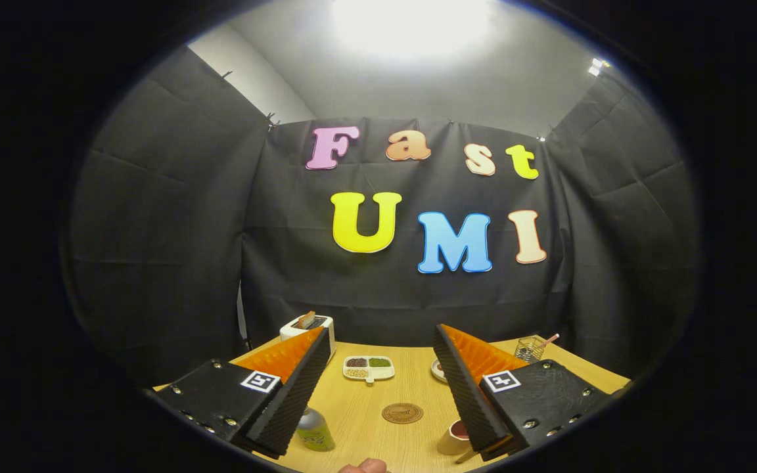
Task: Take the bottle from table, then pour the juice into the cup, finally place the bottle on the coaster
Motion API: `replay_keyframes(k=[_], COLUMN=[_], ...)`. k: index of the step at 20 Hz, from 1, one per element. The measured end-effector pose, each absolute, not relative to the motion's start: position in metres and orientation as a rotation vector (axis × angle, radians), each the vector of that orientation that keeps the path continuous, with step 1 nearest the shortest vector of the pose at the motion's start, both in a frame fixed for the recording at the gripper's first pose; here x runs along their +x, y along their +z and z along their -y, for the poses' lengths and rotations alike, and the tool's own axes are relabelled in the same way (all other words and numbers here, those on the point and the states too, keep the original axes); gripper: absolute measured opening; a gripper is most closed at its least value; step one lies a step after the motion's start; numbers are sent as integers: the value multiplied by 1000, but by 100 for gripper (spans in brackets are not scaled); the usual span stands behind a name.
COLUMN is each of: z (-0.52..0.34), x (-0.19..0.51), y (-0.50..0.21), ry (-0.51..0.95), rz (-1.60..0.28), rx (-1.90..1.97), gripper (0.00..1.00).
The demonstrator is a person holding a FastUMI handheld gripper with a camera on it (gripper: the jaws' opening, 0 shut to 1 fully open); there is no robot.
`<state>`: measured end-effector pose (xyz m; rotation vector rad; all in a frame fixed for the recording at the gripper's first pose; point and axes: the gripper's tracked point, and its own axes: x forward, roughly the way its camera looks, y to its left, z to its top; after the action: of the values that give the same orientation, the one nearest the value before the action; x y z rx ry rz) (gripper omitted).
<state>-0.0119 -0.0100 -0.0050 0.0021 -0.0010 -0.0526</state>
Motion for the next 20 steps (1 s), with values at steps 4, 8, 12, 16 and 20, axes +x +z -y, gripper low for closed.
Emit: replay_keyframes(k=[4, 8, 12, 16, 20], z=[10, 9, 7, -2, -20], x=[-13, -12, -10, -5, 1], y=[-5, -9, -13, -19, -34], ry=[-58, -64, -86, -92, -72], rz=[2, 1, 0, 7, -8], rx=[1, 7, -24, -5, 14], gripper=[97, 97, 97, 97, 97])
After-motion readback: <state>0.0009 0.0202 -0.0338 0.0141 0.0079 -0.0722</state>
